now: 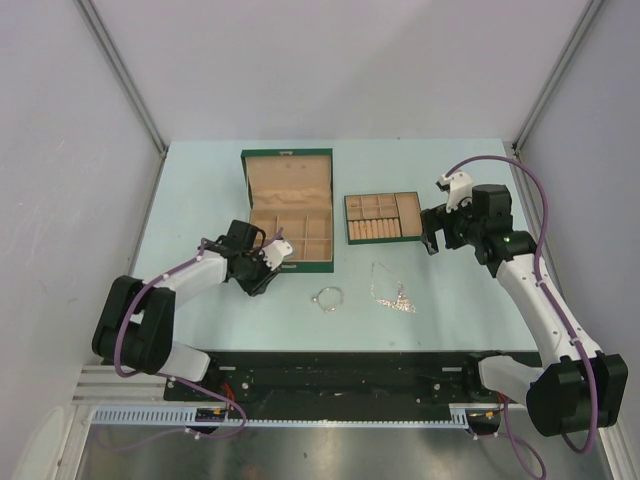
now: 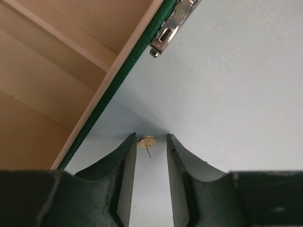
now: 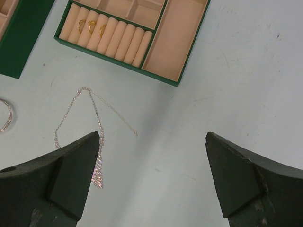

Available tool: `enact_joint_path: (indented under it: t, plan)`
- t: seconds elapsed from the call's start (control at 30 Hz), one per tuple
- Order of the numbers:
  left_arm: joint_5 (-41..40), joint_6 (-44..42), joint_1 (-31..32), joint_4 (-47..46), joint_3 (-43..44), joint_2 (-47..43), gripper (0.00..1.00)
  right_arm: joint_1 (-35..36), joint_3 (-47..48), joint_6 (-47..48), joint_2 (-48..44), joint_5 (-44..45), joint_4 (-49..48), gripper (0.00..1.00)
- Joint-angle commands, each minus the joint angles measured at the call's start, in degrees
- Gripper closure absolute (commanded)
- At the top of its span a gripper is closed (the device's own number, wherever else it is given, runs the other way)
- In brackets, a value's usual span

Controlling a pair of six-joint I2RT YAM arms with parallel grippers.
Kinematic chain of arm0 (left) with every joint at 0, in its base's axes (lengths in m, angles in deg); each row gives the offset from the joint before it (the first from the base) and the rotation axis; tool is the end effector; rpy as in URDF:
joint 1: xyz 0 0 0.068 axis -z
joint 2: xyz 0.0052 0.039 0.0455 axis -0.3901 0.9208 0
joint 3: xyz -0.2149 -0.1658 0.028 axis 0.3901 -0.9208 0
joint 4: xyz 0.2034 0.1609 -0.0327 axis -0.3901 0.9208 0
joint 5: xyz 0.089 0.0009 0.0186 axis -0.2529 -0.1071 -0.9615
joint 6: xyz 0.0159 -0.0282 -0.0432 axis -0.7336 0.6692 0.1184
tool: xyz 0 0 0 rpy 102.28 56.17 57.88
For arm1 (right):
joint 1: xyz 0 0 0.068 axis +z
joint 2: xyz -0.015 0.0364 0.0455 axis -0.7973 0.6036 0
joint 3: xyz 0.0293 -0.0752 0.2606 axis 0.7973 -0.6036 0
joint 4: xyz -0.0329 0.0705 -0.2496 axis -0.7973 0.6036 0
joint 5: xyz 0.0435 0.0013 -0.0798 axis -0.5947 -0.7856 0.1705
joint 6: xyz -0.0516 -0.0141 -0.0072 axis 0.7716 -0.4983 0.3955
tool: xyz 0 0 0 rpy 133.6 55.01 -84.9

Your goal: Organize the mixed jewelry

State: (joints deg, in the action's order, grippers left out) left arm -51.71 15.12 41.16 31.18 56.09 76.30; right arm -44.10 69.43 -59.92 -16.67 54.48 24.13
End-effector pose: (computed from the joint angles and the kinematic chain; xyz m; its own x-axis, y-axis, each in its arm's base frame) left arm 0.2353 -0.0857 0.1577 -0.5315 0.7272 -0.4345 0.7966 0.6035 0.0356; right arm 0.2382 0.0442 0.3035 -0.5142 -0.3172 -0.7969 -0.4461 0.8924 -0.0673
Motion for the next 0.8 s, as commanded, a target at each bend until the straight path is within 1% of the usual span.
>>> enact_joint_path:
  t: [0.0,0.23,0.47,0.57,0.67,0.77]
  plan:
    - [1.5,-1.6,-0.3,0.0,-1.3,-0.2,0.65,-0.1,0.1,0.7,-0.6,0.3,-0.9,0.00]
    - [1.8,-1.3,-0.3,1.4,-1.6,-2.8,0.76,-0.1,0.1,0.7,-0.6,0.3,-0.9,0.01]
    - [4.4,-0.1,0.3,5.3,1.1,-8.2,0.80,0.2,0.1,0.7,-0.4,0.4,-1.1,0.00]
    - [5.9,0.6,1.4,7.7,3.7,-10.1,0.81,0.5,0.1,0.7,-0.3,0.6,-1.1,0.00]
    - [6.2,1.7,3.9,10.0,7.1,-11.1,0.81,0.5,0.1,0.7,-0.1,0.6,-1.2,0.00]
    - [5.7,3.5,7.5,10.7,11.7,-10.0,0.81,0.7,0.1,0.7,0.1,1.0,-1.4,0.00]
